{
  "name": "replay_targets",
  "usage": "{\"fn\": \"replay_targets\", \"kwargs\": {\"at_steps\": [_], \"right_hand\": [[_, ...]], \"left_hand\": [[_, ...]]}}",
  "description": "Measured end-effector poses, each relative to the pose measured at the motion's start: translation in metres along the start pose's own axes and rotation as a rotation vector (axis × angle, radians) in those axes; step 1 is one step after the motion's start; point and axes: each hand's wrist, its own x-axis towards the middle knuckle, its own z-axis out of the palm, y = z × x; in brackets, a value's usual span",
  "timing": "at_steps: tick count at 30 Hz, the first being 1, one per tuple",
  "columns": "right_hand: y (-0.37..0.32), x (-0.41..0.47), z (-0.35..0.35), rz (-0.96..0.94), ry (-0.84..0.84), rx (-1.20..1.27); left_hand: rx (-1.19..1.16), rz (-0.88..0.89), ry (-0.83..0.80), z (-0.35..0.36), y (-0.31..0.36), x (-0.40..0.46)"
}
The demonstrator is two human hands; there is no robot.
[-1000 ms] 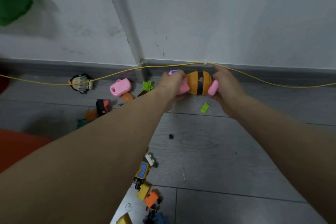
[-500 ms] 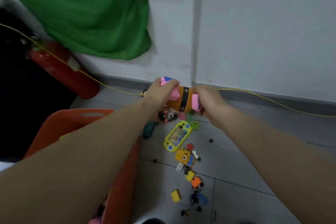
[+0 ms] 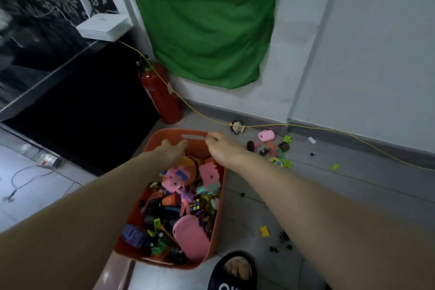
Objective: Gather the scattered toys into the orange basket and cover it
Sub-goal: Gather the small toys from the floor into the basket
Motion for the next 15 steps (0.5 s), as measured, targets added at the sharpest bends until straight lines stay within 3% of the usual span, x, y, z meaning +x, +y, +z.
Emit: {"fn": "replay_targets", "kwargs": {"at_steps": [4,10,15], "right_hand": [[0.02,-0.031,-0.037,0.038,0.074,-0.099],[0.03,-0.085,-0.093,0.093,0.2,-0.207],[0.044,-0.124,-0.126,0.108,0.289,-0.251]], "left_hand": [[0.178,0.11,0.134,0.005,0.021,-0.022],[0.325,0.379,-0.05,0.03,0.085,-0.076],[0.4,0.552,-0.095,0.079,0.103,-0.121]]}}
